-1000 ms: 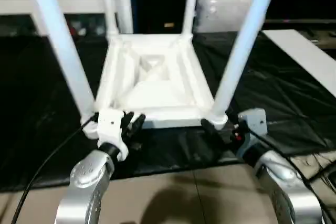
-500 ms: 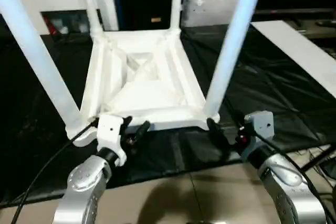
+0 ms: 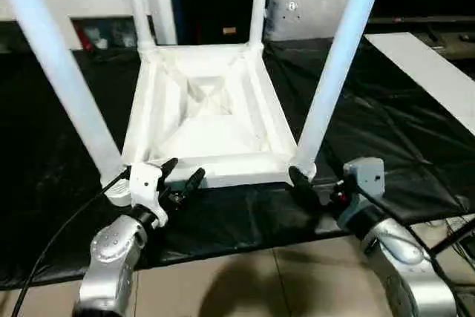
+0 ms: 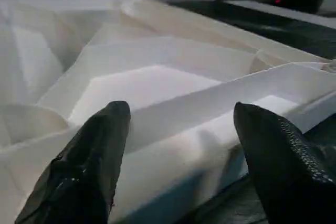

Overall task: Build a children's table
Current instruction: Rotate leg to tighten

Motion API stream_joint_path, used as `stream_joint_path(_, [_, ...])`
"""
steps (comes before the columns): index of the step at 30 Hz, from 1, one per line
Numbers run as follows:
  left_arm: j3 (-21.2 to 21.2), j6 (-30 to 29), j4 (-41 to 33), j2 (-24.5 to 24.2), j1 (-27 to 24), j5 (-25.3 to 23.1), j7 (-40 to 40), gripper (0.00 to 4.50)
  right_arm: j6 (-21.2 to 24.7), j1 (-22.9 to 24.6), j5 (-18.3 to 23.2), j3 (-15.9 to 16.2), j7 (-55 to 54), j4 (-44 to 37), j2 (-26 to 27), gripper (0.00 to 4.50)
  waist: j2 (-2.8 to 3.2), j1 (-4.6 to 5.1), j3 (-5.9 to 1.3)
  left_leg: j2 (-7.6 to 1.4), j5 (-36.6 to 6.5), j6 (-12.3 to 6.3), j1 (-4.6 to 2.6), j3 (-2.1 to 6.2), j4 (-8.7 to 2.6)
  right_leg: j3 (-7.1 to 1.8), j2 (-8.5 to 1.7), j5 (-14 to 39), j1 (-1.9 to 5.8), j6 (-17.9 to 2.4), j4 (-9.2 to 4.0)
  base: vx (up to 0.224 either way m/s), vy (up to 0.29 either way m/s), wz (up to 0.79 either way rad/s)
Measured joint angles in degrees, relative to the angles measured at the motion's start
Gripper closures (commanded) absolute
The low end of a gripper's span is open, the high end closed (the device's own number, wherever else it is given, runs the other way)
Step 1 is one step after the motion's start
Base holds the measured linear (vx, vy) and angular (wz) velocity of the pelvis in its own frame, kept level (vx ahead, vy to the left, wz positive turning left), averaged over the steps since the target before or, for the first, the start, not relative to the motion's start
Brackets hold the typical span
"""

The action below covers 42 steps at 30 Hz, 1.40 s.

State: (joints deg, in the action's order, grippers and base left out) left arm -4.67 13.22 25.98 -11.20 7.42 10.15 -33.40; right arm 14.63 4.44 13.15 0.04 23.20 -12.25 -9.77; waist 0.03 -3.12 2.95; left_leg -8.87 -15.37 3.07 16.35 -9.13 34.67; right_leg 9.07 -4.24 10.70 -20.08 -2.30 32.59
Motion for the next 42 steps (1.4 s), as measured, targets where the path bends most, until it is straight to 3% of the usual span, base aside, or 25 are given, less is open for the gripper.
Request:
stream_joint_path(1, [-0.8,2.4,4.6,-1.0,1.8,0.4,-1.5,1.02,-0.5,0.4,1.2,-0.6,0.8,0.0,0.2,0.00,0.06,0.25,0.11,-0.10,-0.1,0.07,-0.59,0.11,-0.28,0.49,0.01,0.1,0.51,0.0,-0.63,0.000,0.000,0.00])
stream_joint_path(3, [-3.0,6.1,11.8,-3.8,4.1,1.4,-4.3,1.02,-1.7,0.7,3.4,-1.8,2.4,0.0,0.2,0.00,1.42,2.00,0.26,-1.39,-0.7,0.63,-1.53,0.43,-0.40,3.41,-0.07,0.9,2.87,0.6,-2.34,0.000,0.000,0.00])
stream_joint_path(4, [-3.7,6.8,13.9,-4.8,4.9,1.5,-5.1,1.02,-2.2,1.2,4.4,-2.3,3.4,-0.3,0.0,0.00,1.78,2.03,0.34,-1.49,-0.7,0.68,-1.63,0.57,-0.51,2.73,-0.18,3.2,3.01,1.4,0.81,0.000,0.000,0.00])
stream_joint_path(5, [-4.5,7.1,15.4,-5.7,5.6,1.9,-5.8,1.02,-2.8,2.4,5.3,-2.6,4.4,-0.7,0.0,0.00,0.27,2.54,0.34,-0.88,-0.7,0.72,-2.22,0.24,-0.34,-0.96,-0.69,5.0,3.15,1.5,4.03,0.000,0.000,0.00])
stream_joint_path(6, [-5.0,7.6,16.2,-5.9,6.0,2.0,-6.0,1.02,-3.0,2.8,5.7,-2.8,5.2,-0.6,-0.3,0.00,-1.04,2.49,-0.09,-0.19,-0.9,1.14,-2.48,0.00,-0.15,-2.60,-1.25,6.3,3.14,2.0,5.09,0.081,-0.081,0.01])
stream_joint_path(7, [-5.2,8.0,17.2,-5.4,6.4,2.0,-5.8,1.02,-3.2,2.9,6.0,-3.2,5.7,-0.6,-0.7,0.00,-0.97,1.67,-0.35,0.09,-1.2,1.35,-2.32,0.50,-0.05,-2.98,-0.89,6.6,3.30,1.7,4.84,0.104,-0.093,-0.11])
stream_joint_path(8, [-4.9,8.3,19.7,-4.3,8.3,1.6,-5.3,1.02,-4.0,2.9,6.6,-3.9,6.1,-0.7,-1.2,0.00,-0.65,0.00,-0.77,0.30,-2.4,-1.22,-1.12,1.29,1.33,-3.14,-0.41,6.5,3.54,1.6,4.31,0.104,-0.093,-0.11])
stream_joint_path(9, [-4.1,8.4,21.3,-3.3,9.5,1.2,-5.0,1.02,-4.3,2.8,6.8,-4.7,6.1,-0.6,-1.5,0.00,-0.09,-0.95,-0.95,0.62,-2.6,-2.12,-0.01,1.49,2.73,-3.45,-0.35,6.5,3.46,1.6,4.31,0.067,-0.027,-0.06])
stream_joint_path(10, [-3.2,8.6,22.4,-2.7,10.1,1.0,-5.0,1.02,-4.3,2.8,7.0,-4.7,6.2,-0.6,-1.6,0.00,0.37,-1.80,-1.21,0.80,-2.5,-2.51,0.90,1.68,3.16,-3.71,-0.25,6.6,3.56,1.6,4.30,0.000,0.000,0.00])
stream_joint_path(11, [-2.3,9.5,24.3,-2.0,11.3,0.7,-5.2,1.02,-4.6,2.8,7.1,-4.7,6.3,-0.6,-1.5,0.00,1.00,-2.62,-1.24,0.44,-1.8,-2.99,1.37,1.76,1.24,-3.47,0.13,6.9,4.13,1.8,4.19,0.000,0.000,0.00])
stream_joint_path(13, [-1.6,11.7,26.3,-1.6,12.4,0.0,-5.5,1.02,-5.0,2.7,7.2,-3.9,6.4,-0.6,-0.5,0.00,1.61,-3.42,-1.30,-0.75,1.0,-1.18,1.03,1.81,0.69,-3.17,0.98,7.0,5.03,1.9,3.41,0.071,0.034,0.09])
stream_joint_path(14, [-1.8,13.1,28.4,-1.9,13.6,-0.2,-5.8,1.02,-5.2,2.7,7.2,-3.2,6.6,-0.6,-0.1,0.00,1.83,-3.31,-1.60,-0.68,0.9,-0.62,0.33,1.85,0.02,-3.18,1.01,7.0,5.05,1.7,2.69,0.073,0.047,0.07])
stream_joint_path(15, [-2.1,14.0,29.8,-2.3,14.2,-0.3,-6.0,1.02,-5.2,2.5,7.2,-2.9,6.8,-0.6,-0.2,0.00,1.45,-2.98,-1.61,-0.40,0.9,-0.54,-0.02,1.63,-0.53,-3.57,0.89,7.0,5.13,1.2,2.57,0.085,0.045,0.06])
stream_joint_path(18, [-4.1,15.2,34.4,-3.2,16.4,-0.2,-7.5,1.02,-5.6,2.7,7.2,-3.1,7.3,-0.6,-0.9,0.00,0.94,-1.50,-2.08,0.06,0.7,-0.54,-0.14,1.37,-0.80,-4.27,0.67,7.1,5.08,1.2,2.55,0.090,0.035,0.03])
stream_joint_path(19, [-4.5,15.6,35.5,-3.0,17.0,-0.1,-7.9,1.02,-5.9,2.9,7.2,-3.3,7.4,-0.5,-1.3,0.00,0.88,-1.93,-2.60,0.01,0.6,-1.05,1.07,1.27,-0.41,-4.44,0.75,6.8,5.03,2.3,2.44,0.111,0.020,-0.02])
stream_joint_path(20, [-4.5,15.9,36.4,-2.7,17.6,-0.2,-8.6,1.02,-6.1,2.9,7.2,-3.7,7.4,-0.4,-2.0,0.00,0.82,-2.06,-2.82,0.06,0.6,-1.07,1.85,1.33,-0.11,-4.61,0.75,6.6,4.39,2.8,2.57,0.111,0.020,-0.02])
stream_joint_path(23, [-3.9,17.1,37.6,-2.5,18.8,-0.3,-9.7,1.02,-6.2,2.3,7.1,-3.3,7.5,-0.2,-1.9,0.00,0.89,-2.39,-3.14,0.40,0.6,-1.09,3.16,1.61,0.80,-5.45,0.68,6.5,2.50,3.1,3.93,0.027,0.011,0.02])
stream_joint_path(24, [-3.1,17.3,35.0,-2.6,17.0,0.0,-11.2,1.02,-6.2,2.2,7.1,-2.7,7.6,-0.1,-1.8,0.00,0.80,-2.30,-3.22,0.39,0.7,-1.09,3.65,1.59,1.01,-5.49,0.63,6.5,2.04,3.1,4.15,0.000,0.000,0.00])
stream_joint_path(25, [-2.0,17.0,27.6,-2.8,12.5,1.1,-13.0,1.02,-6.2,2.2,7.0,-2.2,7.8,-0.1,-1.6,0.00,0.78,-1.99,-3.20,0.38,0.6,-1.09,3.75,1.56,1.00,-5.47,0.57,6.5,1.87,3.1,4.13,-0.062,0.008,-0.06])
stream_joint_path(28, [1.9,12.1,5.5,-2.6,-0.5,3.9,-15.0,1.02,-6.3,3.1,6.6,-2.4,7.9,0.5,-2.0,0.00,-0.47,-1.56,-2.64,0.15,0.8,-1.07,3.60,1.40,0.98,-5.36,0.59,6.4,1.99,2.8,3.93,-0.046,0.003,-0.03])
stream_joint_path(29, [4.2,9.7,1.2,-2.5,-3.3,3.8,-15.5,1.02,-6.3,3.1,6.5,-2.6,7.9,0.5,-2.2,0.00,-0.50,-1.47,-2.19,0.11,0.7,-0.71,3.63,1.36,0.94,-5.36,0.67,6.3,2.24,2.6,3.70,-0.076,0.002,-0.03])
stream_joint_path(32, [5.9,5.5,-3.9,-2.6,-4.5,3.5,-15.3,1.02,-6.4,2.9,6.4,-1.6,7.9,0.5,-2.2,0.00,-0.63,-2.08,-1.22,-0.47,1.6,-0.19,3.61,0.72,0.76,-5.29,0.71,5.7,1.98,2.3,3.64,-0.070,0.000,0.03])
stream_joint_path(35, [6.2,1.3,-13.1,-4.2,-4.2,3.7,-13.7,1.02,-6.4,3.2,6.3,-1.5,7.9,0.5,-2.2,0.00,-0.43,-2.09,-0.85,-0.67,2.0,-0.20,3.62,0.25,0.58,-5.40,0.70,5.3,1.92,2.3,3.63,-0.069,-0.005,0.01])
stream_joint_path(37, [6.9,-5.3,-20.1,-5.0,-3.7,3.7,-11.3,1.02,-6.4,3.2,6.3,-1.6,7.8,0.5,-2.3,0.00,-0.50,-1.99,-0.68,-0.68,2.1,-0.11,3.62,0.15,0.47,-5.46,0.70,5.2,1.92,2.3,3.63,-0.028,0.001,-0.02])
stream_joint_path(42, [9.2,-24.8,-36.5,-3.4,5.5,3.4,-3.0,1.02,-6.4,3.4,6.2,-1.2,7.5,0.3,-2.2,0.00,-0.57,-1.97,-0.62,-0.69,2.7,-0.15,4.12,-0.01,0.13,-5.50,0.71,4.9,1.04,2.2,3.57,0.000,0.000,0.00])
